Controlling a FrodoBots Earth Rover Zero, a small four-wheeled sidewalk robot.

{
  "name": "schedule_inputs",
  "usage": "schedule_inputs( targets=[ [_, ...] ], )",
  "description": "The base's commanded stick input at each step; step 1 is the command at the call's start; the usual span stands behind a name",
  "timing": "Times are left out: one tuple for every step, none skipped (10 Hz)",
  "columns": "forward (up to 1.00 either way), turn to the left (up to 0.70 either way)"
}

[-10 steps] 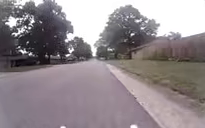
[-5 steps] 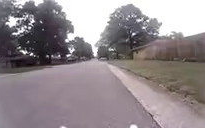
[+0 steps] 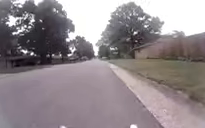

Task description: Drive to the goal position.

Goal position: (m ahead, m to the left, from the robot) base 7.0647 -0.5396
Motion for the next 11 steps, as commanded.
schedule_inputs(
  targets=[
    [1.00,0.00],
    [1.00,0.00],
    [1.00,0.00],
    [1.00,0.00],
    [1.00,0.00],
    [1.00,0.00],
    [1.00,0.00],
    [1.00,0.00],
    [1.00,0.00],
    [1.00,0.00],
    [1.00,0.00]
  ],
)
